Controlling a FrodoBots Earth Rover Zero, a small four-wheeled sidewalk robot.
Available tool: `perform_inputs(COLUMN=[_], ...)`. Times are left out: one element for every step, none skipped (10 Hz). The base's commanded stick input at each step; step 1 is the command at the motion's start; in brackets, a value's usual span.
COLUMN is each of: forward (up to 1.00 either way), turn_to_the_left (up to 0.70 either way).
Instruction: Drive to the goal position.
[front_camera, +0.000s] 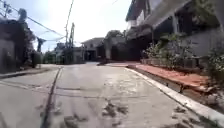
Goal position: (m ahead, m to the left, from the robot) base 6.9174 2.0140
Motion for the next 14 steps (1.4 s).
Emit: perform_inputs(forward=[1.00,1.00,1.00,1.00,1.00,1.00,1.00,1.00,1.00,1.00,1.00,1.00,1.00,1.00], turn_to_the_left=[0.00,0.00,0.00,0.00,0.00,0.00,0.00,0.00,0.00,0.00,-0.03,-0.03,-0.02,-0.01])
